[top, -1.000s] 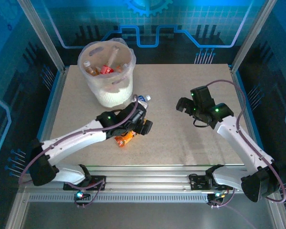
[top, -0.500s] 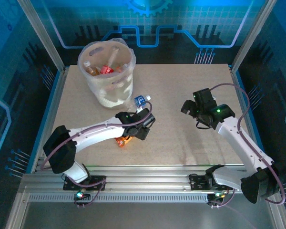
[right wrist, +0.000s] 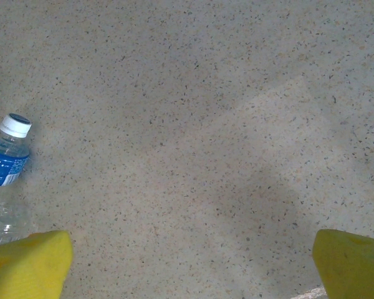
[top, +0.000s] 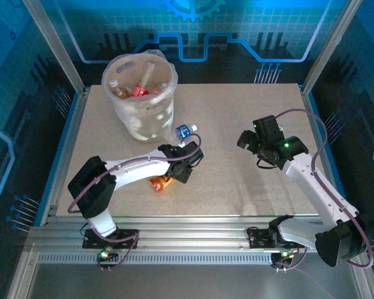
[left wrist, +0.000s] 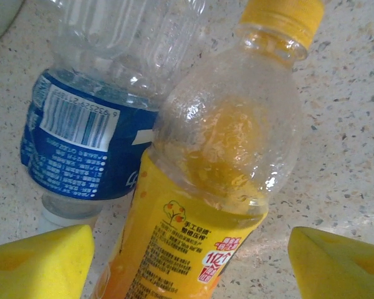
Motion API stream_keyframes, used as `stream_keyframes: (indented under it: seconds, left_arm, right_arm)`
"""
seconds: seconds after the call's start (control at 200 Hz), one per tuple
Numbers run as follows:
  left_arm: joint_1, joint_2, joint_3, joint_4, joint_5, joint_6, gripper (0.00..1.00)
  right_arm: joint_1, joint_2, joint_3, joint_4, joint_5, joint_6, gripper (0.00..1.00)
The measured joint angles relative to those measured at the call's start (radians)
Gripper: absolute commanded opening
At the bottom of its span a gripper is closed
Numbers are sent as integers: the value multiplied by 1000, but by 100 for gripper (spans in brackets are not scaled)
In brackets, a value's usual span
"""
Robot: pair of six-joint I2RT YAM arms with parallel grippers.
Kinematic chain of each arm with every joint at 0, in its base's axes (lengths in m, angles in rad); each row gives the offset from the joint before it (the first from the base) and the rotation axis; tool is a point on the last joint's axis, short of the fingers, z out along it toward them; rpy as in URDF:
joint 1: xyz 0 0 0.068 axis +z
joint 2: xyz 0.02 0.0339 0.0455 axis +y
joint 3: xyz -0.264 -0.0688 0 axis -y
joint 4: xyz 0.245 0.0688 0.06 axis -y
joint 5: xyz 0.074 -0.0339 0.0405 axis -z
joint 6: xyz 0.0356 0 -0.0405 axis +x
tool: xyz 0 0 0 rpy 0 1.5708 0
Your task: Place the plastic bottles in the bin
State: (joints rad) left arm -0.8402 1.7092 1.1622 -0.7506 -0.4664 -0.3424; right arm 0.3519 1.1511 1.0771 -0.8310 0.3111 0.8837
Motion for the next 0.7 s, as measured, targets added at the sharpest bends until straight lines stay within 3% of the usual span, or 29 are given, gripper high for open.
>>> stream_keyframes:
  seconds: [0.1, 0.7]
  left_arm:
    - [0, 17, 0, 0, 3, 0, 78]
    - [0, 64, -8, 60, 71, -24, 73]
  right_arm:
    - [0, 1, 0, 0, 0, 0, 100]
    - [-2, 11, 0, 1, 0, 0, 100]
